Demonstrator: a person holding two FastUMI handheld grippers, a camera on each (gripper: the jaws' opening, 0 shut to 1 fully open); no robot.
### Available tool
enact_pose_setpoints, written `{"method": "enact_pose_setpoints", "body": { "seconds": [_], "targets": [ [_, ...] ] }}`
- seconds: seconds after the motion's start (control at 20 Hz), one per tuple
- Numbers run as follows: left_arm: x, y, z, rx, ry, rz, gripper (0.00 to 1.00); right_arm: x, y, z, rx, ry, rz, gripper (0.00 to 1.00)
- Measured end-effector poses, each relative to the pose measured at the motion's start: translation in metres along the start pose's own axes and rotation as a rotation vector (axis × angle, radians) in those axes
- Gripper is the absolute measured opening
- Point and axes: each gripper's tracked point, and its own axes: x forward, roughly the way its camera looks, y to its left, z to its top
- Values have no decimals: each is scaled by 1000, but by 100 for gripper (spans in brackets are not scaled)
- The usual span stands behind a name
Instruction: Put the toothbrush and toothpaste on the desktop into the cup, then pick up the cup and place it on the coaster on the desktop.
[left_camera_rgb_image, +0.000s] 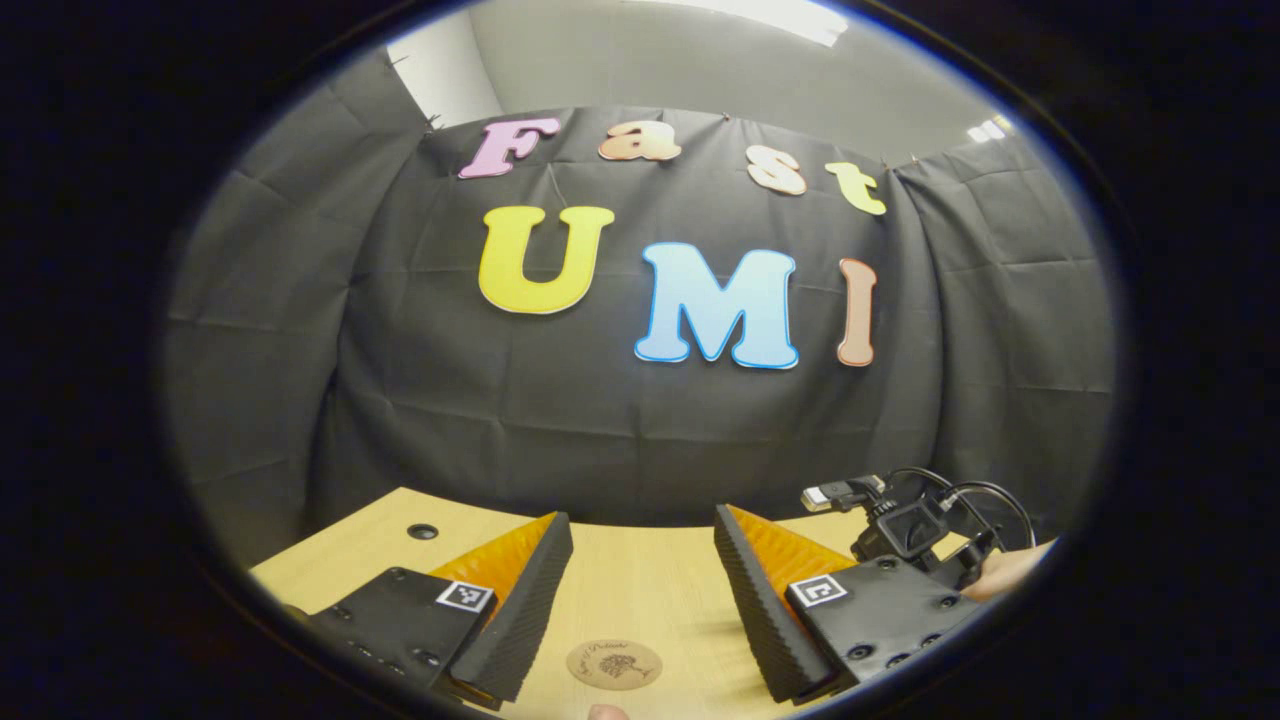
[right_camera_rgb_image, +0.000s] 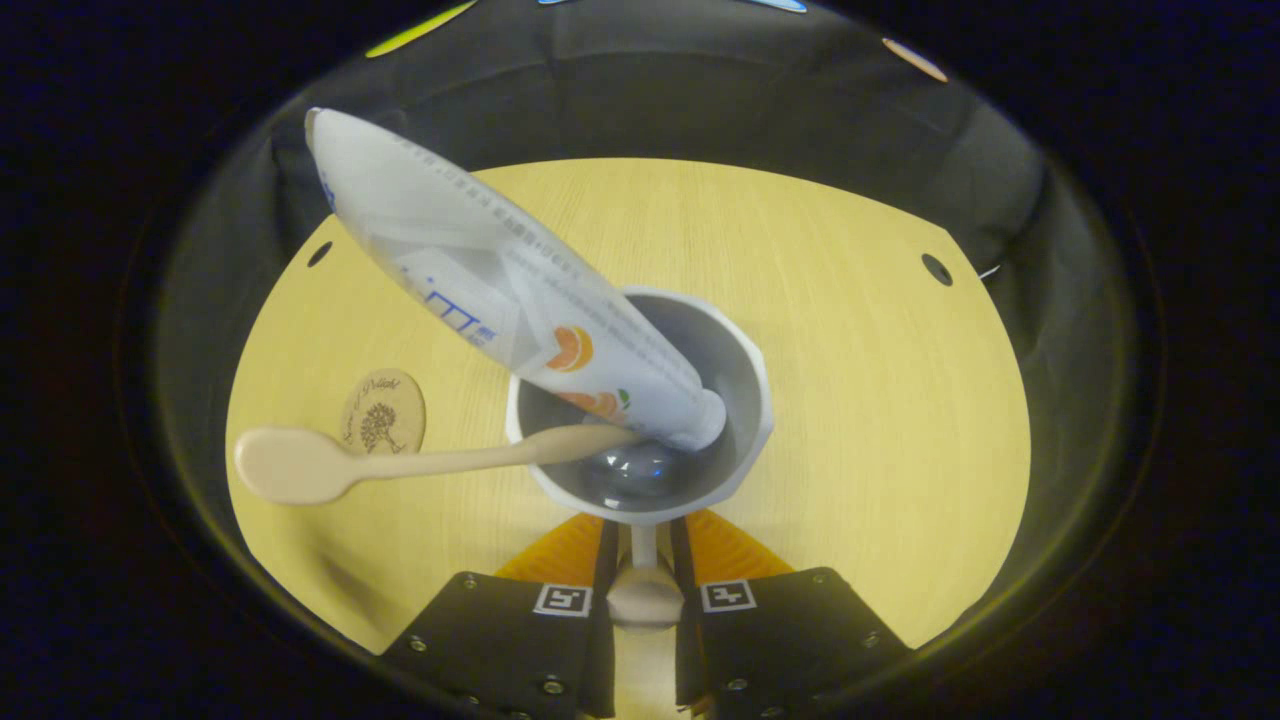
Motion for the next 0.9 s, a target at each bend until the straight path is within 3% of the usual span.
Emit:
{"method": "enact_pose_setpoints", "body": {
  "seconds": [0.15,0.3,0.9],
  "targets": [
    [-6,7,3,0,-2,13,92,0,1,1,5,-12,6,21],
    [-13,15,4,-7,-5,32,92,1,2,2,3,-24,21,24],
    [-59,80,12,-5,-13,158,92,12,0,13,-150,-51,87,24]
  ]
}}
